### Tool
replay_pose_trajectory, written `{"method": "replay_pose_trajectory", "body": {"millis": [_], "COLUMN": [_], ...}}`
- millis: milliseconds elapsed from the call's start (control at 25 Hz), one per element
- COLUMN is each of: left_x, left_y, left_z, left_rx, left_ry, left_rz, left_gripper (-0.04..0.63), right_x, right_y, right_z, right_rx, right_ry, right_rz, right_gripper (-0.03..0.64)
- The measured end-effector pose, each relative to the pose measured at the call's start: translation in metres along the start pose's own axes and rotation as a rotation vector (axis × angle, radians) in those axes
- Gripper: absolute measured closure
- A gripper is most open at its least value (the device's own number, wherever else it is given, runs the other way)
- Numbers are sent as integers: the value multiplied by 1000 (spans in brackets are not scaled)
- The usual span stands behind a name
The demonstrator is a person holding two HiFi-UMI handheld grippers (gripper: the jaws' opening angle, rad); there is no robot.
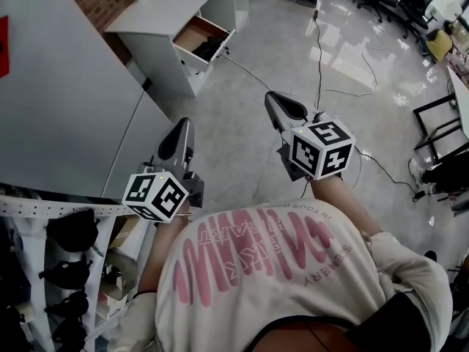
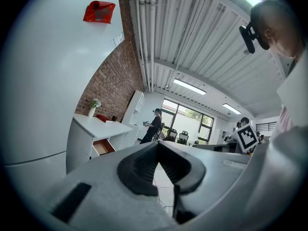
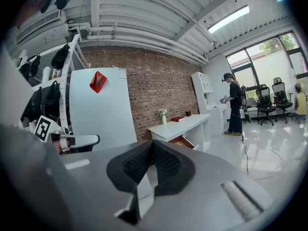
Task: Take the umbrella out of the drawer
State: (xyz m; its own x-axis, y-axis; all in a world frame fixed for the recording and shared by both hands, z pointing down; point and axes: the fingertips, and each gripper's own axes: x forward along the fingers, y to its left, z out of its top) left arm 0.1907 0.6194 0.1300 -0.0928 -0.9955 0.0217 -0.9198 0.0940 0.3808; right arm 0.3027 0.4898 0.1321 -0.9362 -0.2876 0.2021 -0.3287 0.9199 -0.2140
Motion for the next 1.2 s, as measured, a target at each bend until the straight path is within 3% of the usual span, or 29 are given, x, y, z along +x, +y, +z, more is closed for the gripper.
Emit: {"method": "replay_pose_trajectory", "body": {"millis": [240,560,840,1200], "left_x": [-1,-5,-4,20], "left_y": [22,36,60,106], "left_z": [1,-9,-14,-18], "left_rx": [-6,-18,-43,-58], "left_ry": [15,41,53,56], "left_rz": [-19,-50,-16,88], "left_gripper": [591,591,591,591], "right_x": [14,30,59,124], "right_y": [10,4,2,-9], "right_z": [-8,-53,-67,-71], "right_rx": [35,178,348,438], "right_ry": [-27,125,168,232], "right_rz": [-32,-118,-87,13], "right_gripper": [604,604,605,604]}}
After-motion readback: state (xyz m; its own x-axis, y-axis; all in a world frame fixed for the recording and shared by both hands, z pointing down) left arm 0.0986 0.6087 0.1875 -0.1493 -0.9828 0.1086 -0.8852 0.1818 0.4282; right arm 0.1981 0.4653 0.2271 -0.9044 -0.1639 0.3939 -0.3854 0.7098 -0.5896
